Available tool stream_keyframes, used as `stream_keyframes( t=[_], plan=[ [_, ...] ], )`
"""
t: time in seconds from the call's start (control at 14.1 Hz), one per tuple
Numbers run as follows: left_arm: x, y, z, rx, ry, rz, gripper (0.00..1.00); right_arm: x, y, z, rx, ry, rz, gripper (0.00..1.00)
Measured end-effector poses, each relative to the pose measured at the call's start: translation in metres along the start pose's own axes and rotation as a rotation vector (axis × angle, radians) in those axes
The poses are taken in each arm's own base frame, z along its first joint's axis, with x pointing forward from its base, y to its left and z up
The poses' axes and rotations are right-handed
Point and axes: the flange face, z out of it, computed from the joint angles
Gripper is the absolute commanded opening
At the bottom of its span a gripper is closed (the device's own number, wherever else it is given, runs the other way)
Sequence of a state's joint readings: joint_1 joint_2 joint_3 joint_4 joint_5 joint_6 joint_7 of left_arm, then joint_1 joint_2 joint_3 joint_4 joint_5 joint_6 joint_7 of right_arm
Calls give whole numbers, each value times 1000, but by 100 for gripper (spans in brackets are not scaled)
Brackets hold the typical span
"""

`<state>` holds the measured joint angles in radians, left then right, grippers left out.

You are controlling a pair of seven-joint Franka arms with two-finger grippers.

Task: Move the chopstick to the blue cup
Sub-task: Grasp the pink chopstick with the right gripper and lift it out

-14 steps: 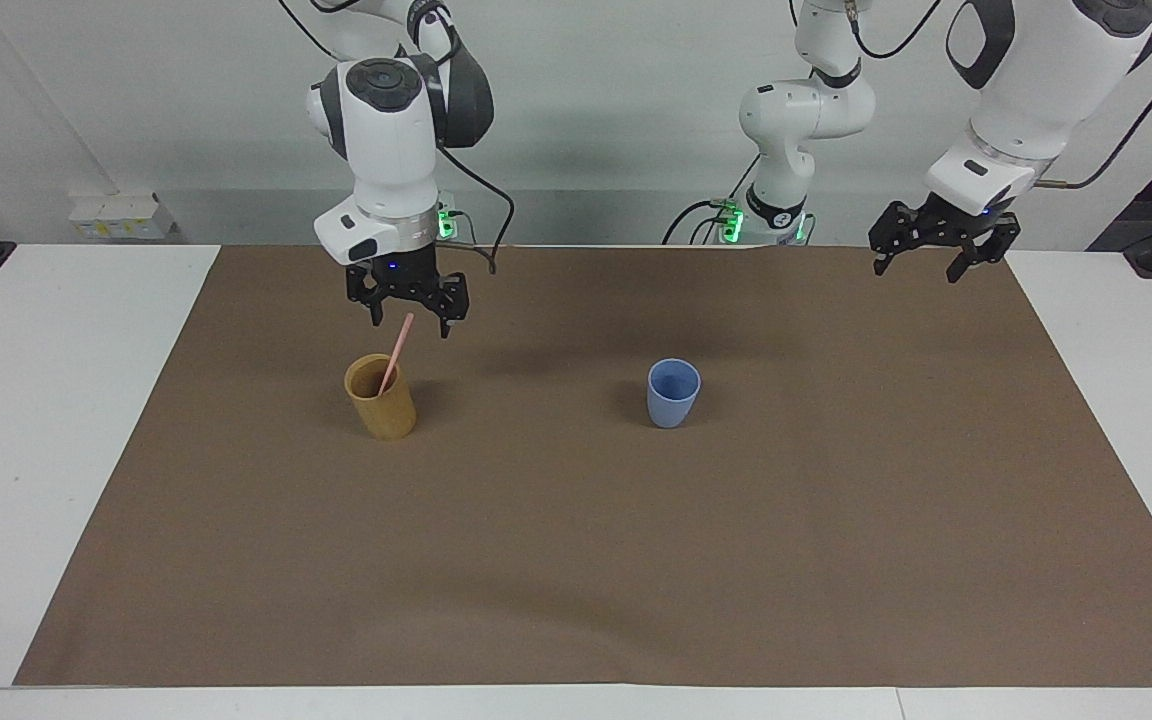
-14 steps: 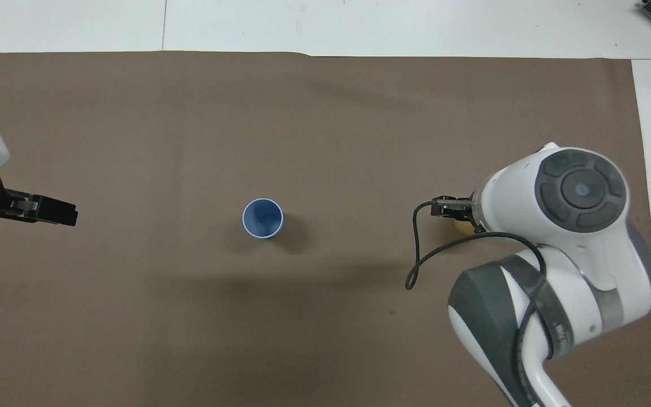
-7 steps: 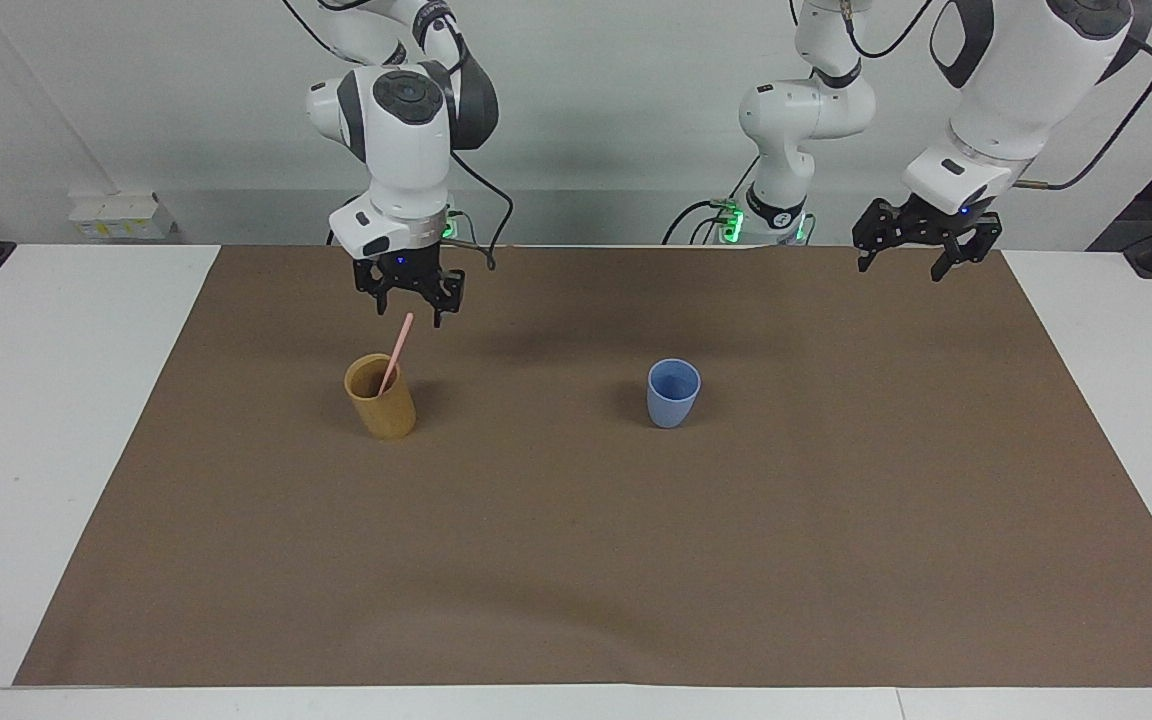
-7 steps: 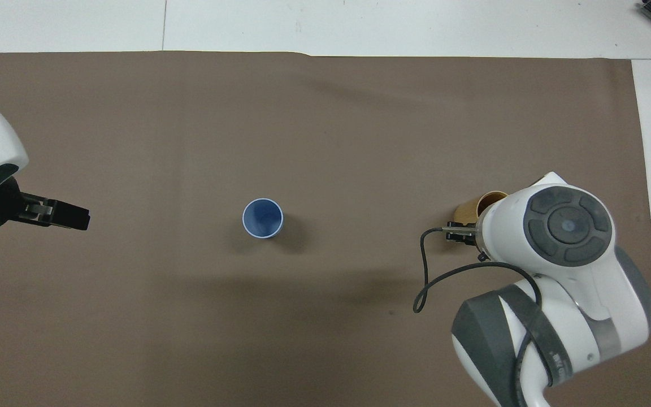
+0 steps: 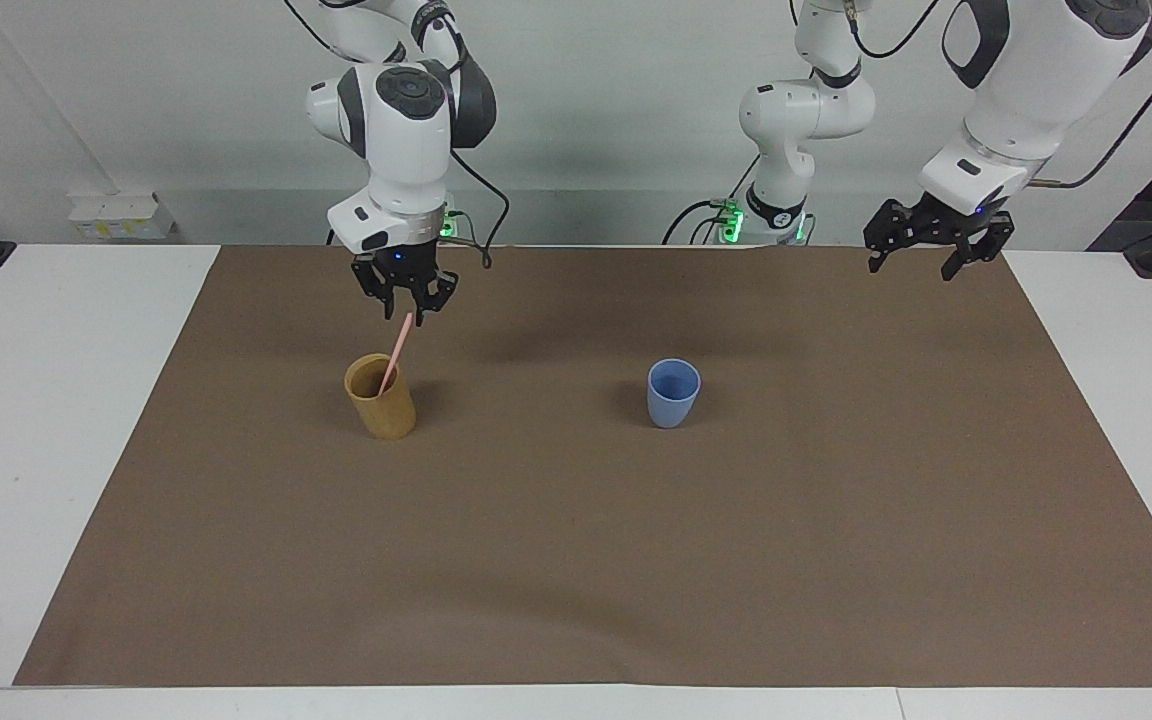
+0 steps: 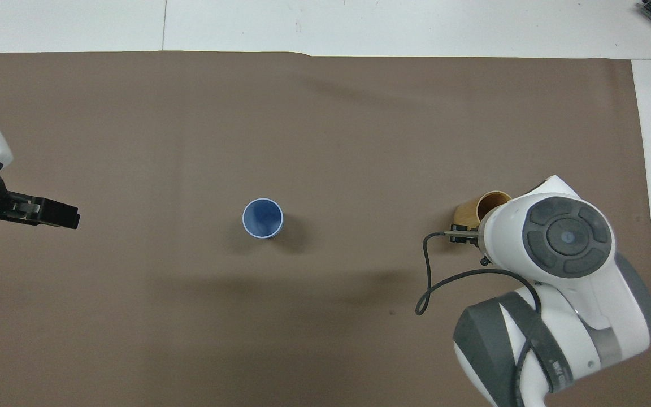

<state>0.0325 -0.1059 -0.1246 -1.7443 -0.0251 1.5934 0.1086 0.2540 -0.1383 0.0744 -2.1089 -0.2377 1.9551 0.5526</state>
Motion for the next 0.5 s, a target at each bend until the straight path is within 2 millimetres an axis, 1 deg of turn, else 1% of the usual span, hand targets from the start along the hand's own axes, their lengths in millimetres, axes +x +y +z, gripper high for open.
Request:
stream_keyframes(
  t=[0.07, 0.14, 0.35, 0.5],
  plan=[
    [0, 0, 0, 0, 0, 0, 100, 0, 0, 0, 2, 4, 0, 12],
    [0, 0, 0, 0, 0, 1, 100, 1, -1, -1, 5, 8, 0, 6],
    [0, 0, 0, 0, 0, 1, 100, 2, 0, -3, 5, 18, 0, 0],
    [0, 0, 0, 0, 0, 1, 100, 2, 0, -3, 5, 19, -1, 0]
  ],
)
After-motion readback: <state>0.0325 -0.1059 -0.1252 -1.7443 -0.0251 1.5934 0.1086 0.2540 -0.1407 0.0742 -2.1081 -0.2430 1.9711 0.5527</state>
